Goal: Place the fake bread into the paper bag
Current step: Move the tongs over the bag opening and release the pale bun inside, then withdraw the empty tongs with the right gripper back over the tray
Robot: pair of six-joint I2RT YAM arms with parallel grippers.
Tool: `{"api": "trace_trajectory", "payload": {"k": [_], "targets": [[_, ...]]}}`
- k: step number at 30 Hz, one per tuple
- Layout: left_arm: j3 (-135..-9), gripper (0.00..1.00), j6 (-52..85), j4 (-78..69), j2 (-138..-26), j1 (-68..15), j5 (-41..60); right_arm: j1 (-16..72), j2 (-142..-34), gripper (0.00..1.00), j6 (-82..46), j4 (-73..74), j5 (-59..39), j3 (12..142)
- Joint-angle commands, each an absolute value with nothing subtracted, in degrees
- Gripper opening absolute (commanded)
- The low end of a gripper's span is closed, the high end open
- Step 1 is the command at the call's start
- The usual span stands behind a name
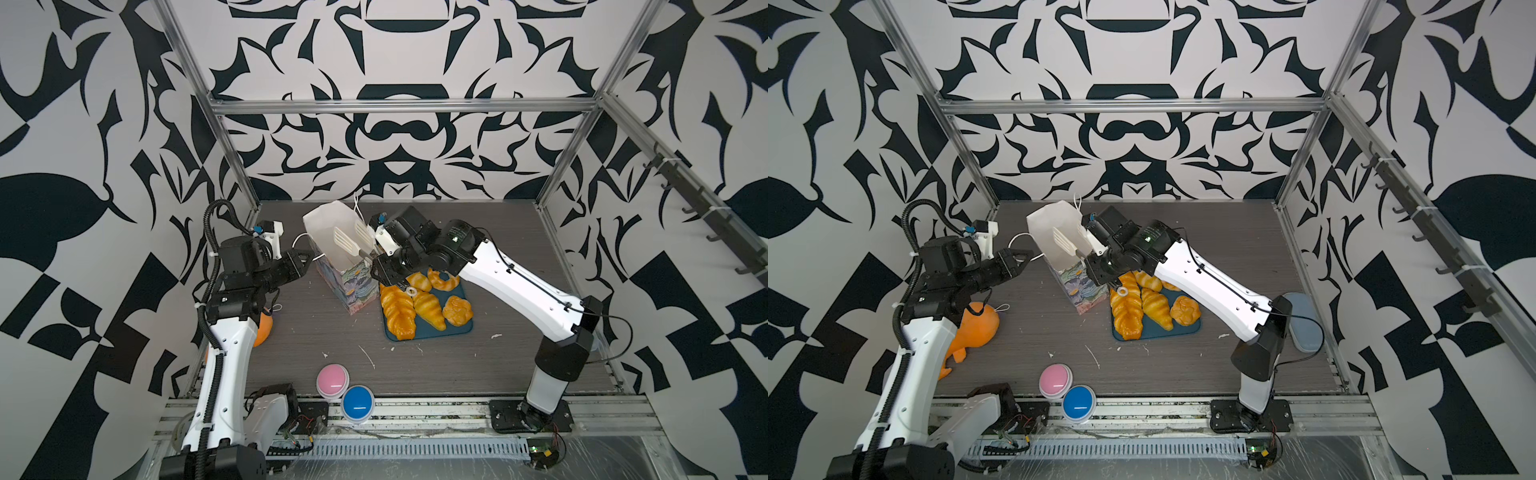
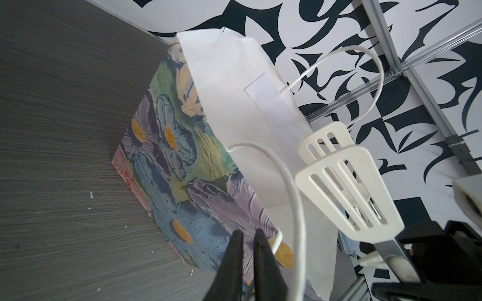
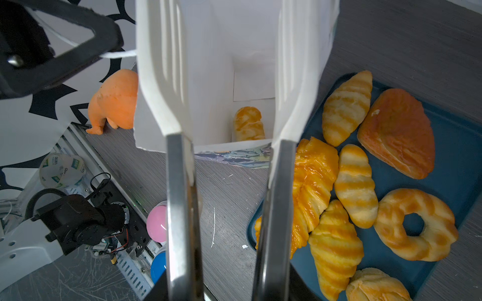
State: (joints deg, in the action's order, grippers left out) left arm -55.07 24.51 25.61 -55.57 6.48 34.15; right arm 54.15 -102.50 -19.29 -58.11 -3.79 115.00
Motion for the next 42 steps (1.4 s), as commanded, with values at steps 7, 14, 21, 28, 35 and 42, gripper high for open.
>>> {"api": "trace_trajectory", "payload": {"k": [7,14,21,28,35,42], "targets": [[-56.3,0.14,24.4,26.0,-55.2,6.7,35.5,54.3,-93.9,0.46,-16.5,-58.7,-0.1,119.2],[-56.0,0.14,24.6,26.1,-55.1,6.7,35.4,53.0,-88.4,0.45,-15.2,-58.8,2.5,117.1],[-55.8,0.14,24.6,26.1,-54.9,6.7,35.3,46.3,-84.1,0.45,-15.2,-59.9,2.4,113.8],[-55.9,0.14,25.3,25.4,-55.5,6.7,36.0,37.2,-80.3,0.44,-15.9,-58.2,-0.8,107.8],[-56.1,0.14,25.3,25.6,-55.2,6.7,36.1,31.1,-80.1,0.43,-17.0,-57.1,-3.0,103.4],[-56.0,0.14,25.1,25.6,-55.1,6.7,36.1,28.0,-81.5,0.43,-17.6,-56.2,-3.4,100.8]]}}
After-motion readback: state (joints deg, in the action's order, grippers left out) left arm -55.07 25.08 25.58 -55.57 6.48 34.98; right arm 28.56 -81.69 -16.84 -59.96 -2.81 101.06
